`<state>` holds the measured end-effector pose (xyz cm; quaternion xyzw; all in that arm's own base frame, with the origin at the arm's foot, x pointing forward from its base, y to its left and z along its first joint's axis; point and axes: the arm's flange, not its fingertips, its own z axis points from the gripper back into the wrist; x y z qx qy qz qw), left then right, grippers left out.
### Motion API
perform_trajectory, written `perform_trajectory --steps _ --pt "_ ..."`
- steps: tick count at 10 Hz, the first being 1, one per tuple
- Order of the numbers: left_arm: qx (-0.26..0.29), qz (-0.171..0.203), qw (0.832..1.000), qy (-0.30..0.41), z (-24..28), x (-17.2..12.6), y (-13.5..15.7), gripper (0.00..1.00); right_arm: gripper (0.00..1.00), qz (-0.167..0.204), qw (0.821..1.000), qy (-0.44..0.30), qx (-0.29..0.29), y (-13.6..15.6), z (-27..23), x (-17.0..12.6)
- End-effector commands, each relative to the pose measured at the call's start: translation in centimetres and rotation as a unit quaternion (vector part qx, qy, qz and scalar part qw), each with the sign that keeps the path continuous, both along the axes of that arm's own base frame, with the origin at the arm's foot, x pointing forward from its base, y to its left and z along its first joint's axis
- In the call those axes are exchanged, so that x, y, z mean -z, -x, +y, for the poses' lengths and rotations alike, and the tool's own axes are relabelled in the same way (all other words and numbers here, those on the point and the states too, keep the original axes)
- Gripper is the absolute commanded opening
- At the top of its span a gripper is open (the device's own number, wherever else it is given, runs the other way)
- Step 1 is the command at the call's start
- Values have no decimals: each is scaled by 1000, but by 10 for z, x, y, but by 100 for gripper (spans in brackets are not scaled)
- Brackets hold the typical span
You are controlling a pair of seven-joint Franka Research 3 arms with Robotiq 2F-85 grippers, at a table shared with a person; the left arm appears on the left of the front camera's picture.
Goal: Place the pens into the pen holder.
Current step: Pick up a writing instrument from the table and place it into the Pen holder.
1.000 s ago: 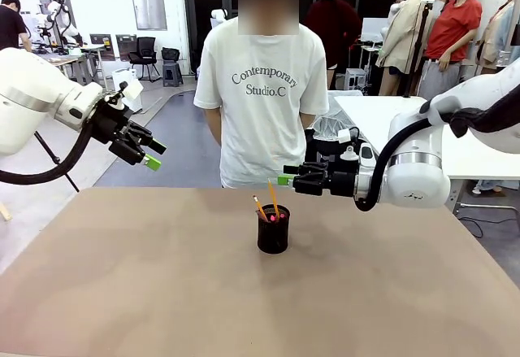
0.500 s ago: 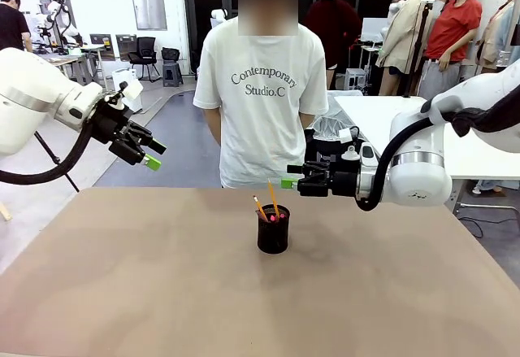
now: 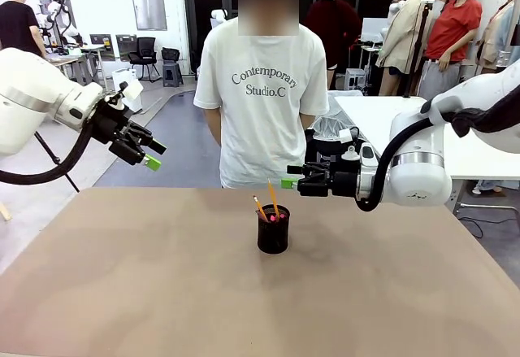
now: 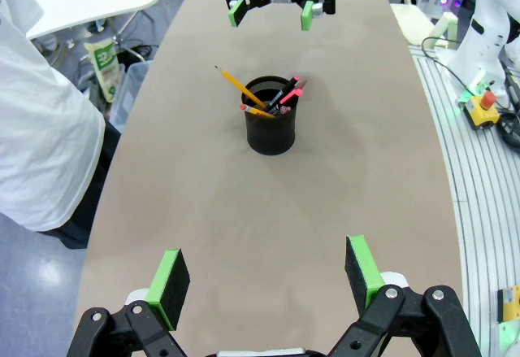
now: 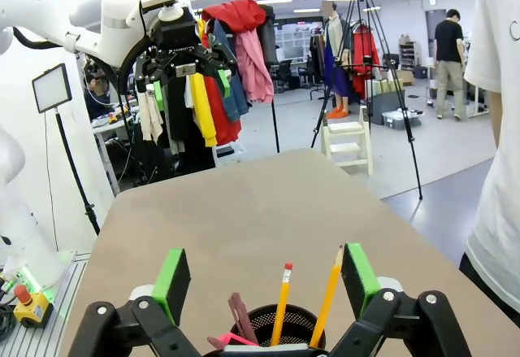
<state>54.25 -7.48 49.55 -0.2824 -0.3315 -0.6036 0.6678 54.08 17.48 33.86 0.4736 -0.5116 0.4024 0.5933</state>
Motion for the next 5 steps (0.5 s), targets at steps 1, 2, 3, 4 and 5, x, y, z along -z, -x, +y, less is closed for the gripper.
perform_trajectory --steps 1,2,3,4,5 --pt "-2 1 1000 -2 2 -2 1 100 100 0 1000 0 0 0 0 0" --pt "-2 1 1000 -2 2 -2 1 100 100 20 999 19 -31 1 1 -18" --pt "-2 1 1000 -2 2 -2 1 100 100 43 997 44 -36 1 -2 -36" --pt "-2 1 1000 -2 2 -2 1 100 100 45 995 71 -52 -5 -7 -53" --pt "-2 1 1000 -2 2 -2 1 100 100 44 993 87 -66 -7 -10 -68"
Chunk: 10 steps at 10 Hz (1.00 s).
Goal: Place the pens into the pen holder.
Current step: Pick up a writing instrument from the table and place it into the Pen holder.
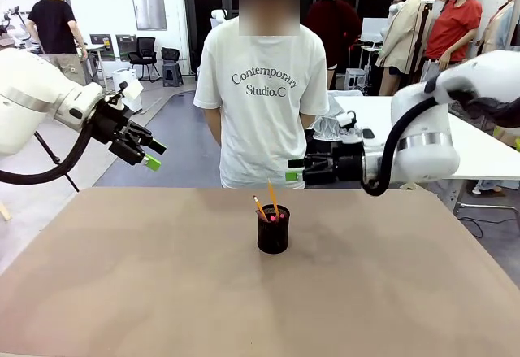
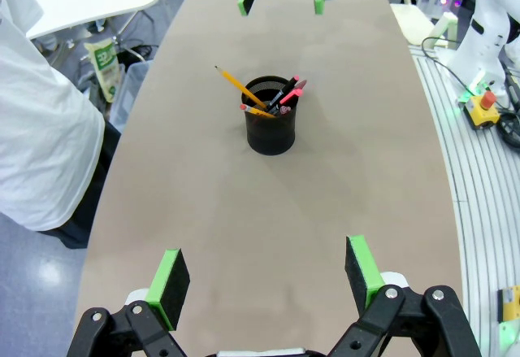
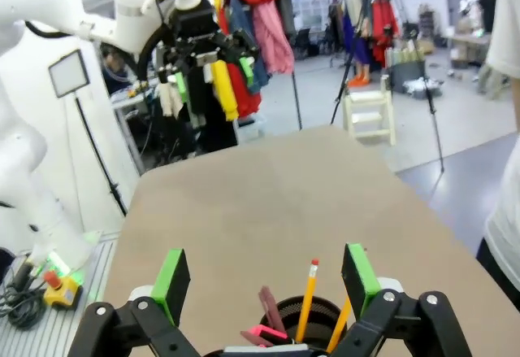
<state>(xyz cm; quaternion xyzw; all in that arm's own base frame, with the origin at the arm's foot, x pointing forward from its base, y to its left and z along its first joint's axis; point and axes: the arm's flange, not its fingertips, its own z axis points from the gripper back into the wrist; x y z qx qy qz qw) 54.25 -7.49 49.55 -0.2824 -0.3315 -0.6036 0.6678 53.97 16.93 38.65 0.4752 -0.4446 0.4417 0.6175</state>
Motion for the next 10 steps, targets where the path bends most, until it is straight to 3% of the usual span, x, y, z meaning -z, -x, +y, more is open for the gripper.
perform_trajectory --steps 1,3,5,7,8,10 --pt "-2 1 1000 -2 2 -2 1 100 100 17 998 61 -31 -12 -8 -35" --pt "-2 1 1000 -2 2 -2 1 100 100 21 992 118 -41 -22 -18 -69" --pt "-2 1 1000 -2 2 -2 1 100 100 2 983 179 -49 -42 -34 -105" --pt "-2 1 1000 -2 2 -2 1 100 100 -39 969 219 -109 -57 -55 -124" --pt "-2 1 1000 -2 2 -2 1 100 100 -45 966 235 -96 -64 -64 -129" --pt "-2 1 1000 -2 2 -2 1 100 100 -28 959 258 -112 -73 -87 -145"
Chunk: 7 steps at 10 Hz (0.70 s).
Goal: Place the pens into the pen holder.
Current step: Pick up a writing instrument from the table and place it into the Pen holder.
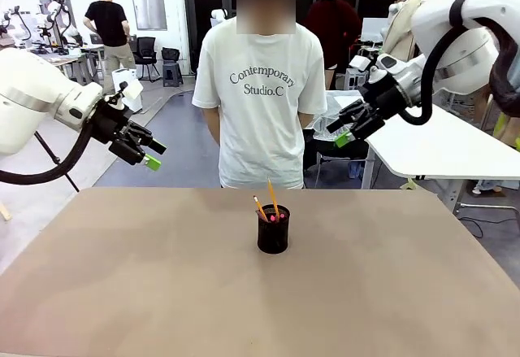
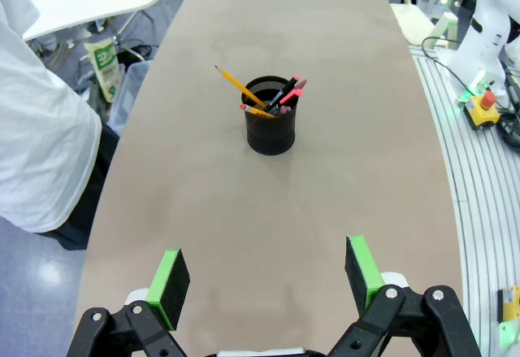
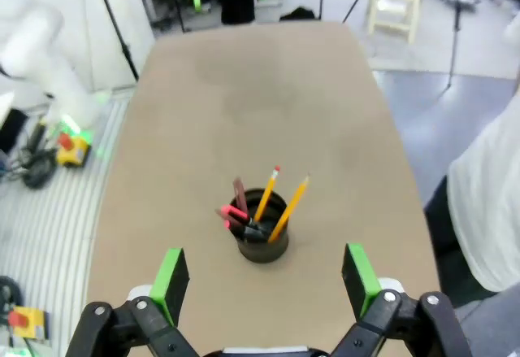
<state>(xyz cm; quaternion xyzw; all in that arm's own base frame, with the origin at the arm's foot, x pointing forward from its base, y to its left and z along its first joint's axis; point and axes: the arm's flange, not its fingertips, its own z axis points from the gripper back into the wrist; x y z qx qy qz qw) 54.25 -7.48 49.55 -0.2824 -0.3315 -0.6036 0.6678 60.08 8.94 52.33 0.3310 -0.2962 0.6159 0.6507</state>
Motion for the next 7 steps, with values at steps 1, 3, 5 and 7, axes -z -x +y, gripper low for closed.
perform_trajectory --steps 1,3,5,7 --pt "-2 1 1000 -2 2 -2 1 100 100 13 1000 19 -10 -14 -18 -12" --pt "-2 1 1000 -2 2 -2 1 100 100 7 1000 18 0 -16 -43 -14" --pt "-2 1 1000 -2 2 -2 1 100 100 11 1000 14 7 -16 -57 -10" --pt "-2 1 1000 -2 2 -2 1 100 100 6 1000 11 12 -12 -56 -8"
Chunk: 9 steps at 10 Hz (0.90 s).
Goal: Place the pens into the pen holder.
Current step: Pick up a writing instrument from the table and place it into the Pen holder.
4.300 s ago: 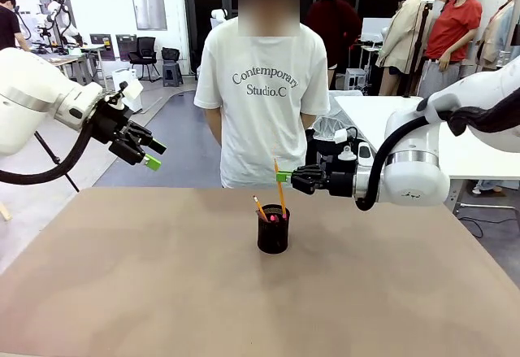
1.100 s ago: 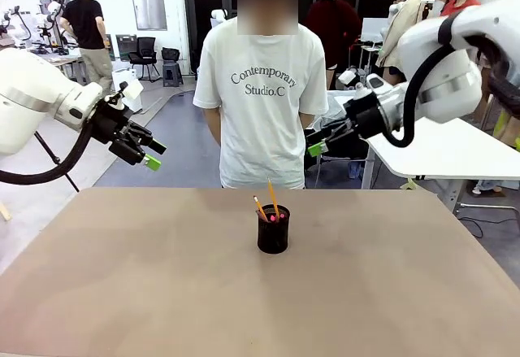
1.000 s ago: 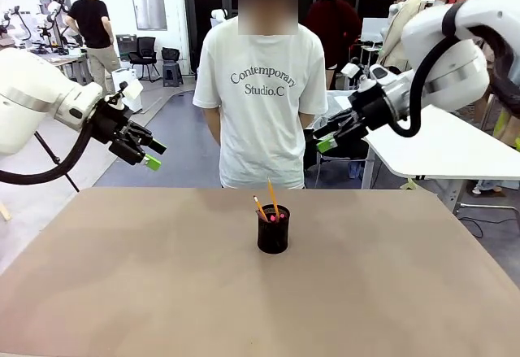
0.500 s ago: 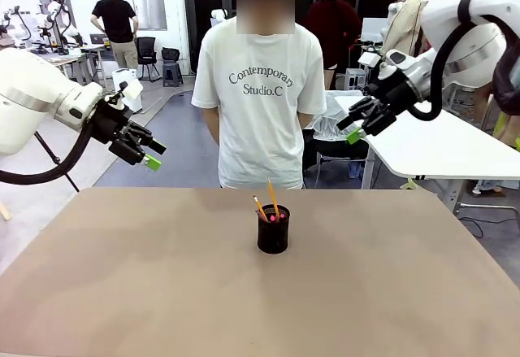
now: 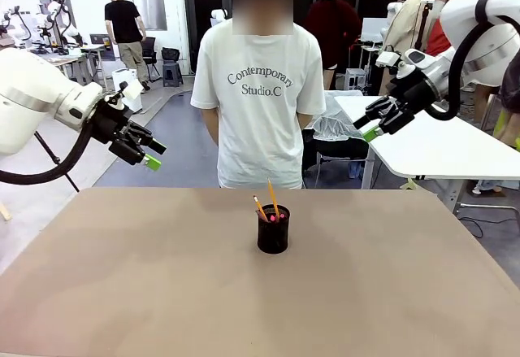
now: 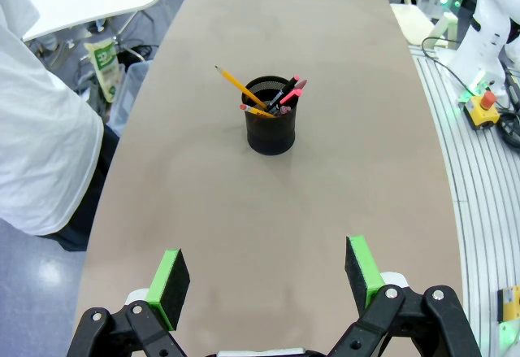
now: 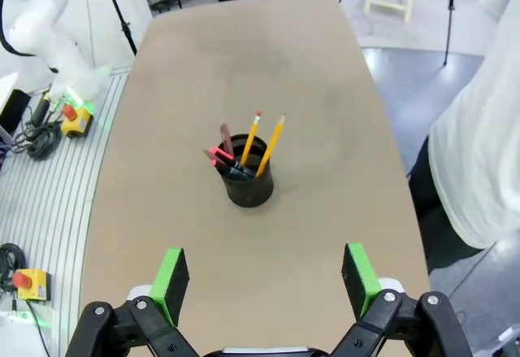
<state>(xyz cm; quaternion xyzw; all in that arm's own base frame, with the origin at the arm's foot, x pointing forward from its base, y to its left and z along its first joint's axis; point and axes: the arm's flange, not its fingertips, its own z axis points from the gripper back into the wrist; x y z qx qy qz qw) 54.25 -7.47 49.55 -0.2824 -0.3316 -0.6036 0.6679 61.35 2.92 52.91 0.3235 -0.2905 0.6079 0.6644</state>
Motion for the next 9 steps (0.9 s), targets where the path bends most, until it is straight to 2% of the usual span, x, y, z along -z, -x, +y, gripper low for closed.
perform_trajectory --steps 1,9 --pt "-2 1 1000 -2 2 -2 1 100 100 0 1000 0 -2 1 4 -2" --pt "-2 1 1000 -2 2 -2 1 100 100 0 1000 0 -2 1 4 -2"
